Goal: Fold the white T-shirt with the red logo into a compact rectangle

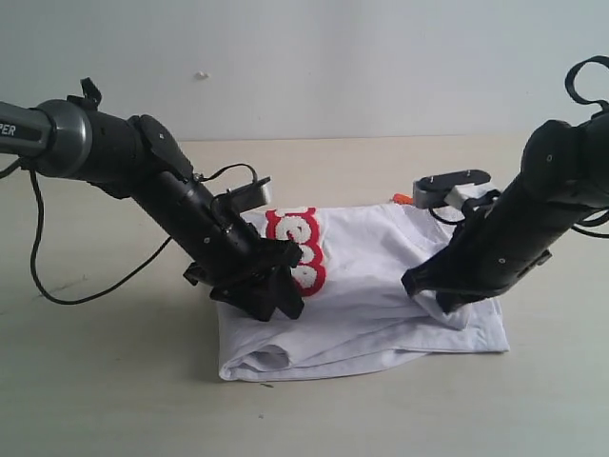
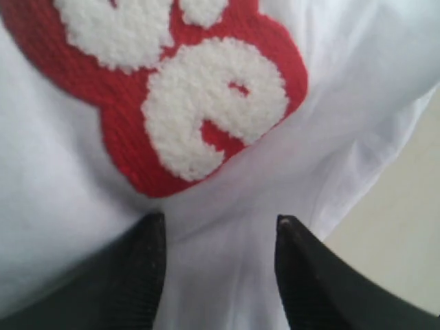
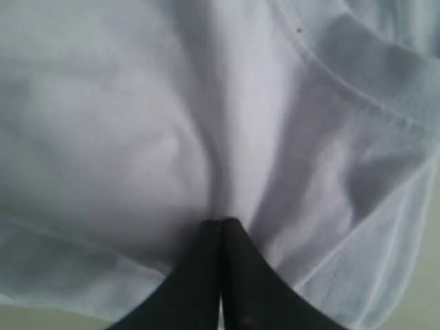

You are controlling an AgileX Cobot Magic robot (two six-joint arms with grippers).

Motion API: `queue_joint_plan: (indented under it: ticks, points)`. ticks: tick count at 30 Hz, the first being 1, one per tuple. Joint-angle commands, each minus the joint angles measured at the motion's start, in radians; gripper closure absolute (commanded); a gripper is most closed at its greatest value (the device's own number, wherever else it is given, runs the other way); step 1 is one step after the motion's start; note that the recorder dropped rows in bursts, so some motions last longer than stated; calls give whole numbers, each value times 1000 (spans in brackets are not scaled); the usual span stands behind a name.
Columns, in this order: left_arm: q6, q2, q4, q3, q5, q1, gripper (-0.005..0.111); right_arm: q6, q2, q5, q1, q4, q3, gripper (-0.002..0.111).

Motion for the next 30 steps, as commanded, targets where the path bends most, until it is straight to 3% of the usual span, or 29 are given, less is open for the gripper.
queue_joint_plan:
  ticks: [1,8,19,27,30]
  points:
    - [-11,10,67,3,38,14,57,-20,19,100,-4,-37,-12,108]
    - [-85,10,266,3,89,50,57,169,19,102,-4,-194,-12,108]
    - [-104,10,413,3,76,142,57,-10,19,41,-4,69,-12,108]
    - [-97,6,379,3,69,182,57,-12,19,-11,-4,71,-12,108]
    - [-66,-18,326,3,97,182,51,-14,17,-27,-4,64,-12,108]
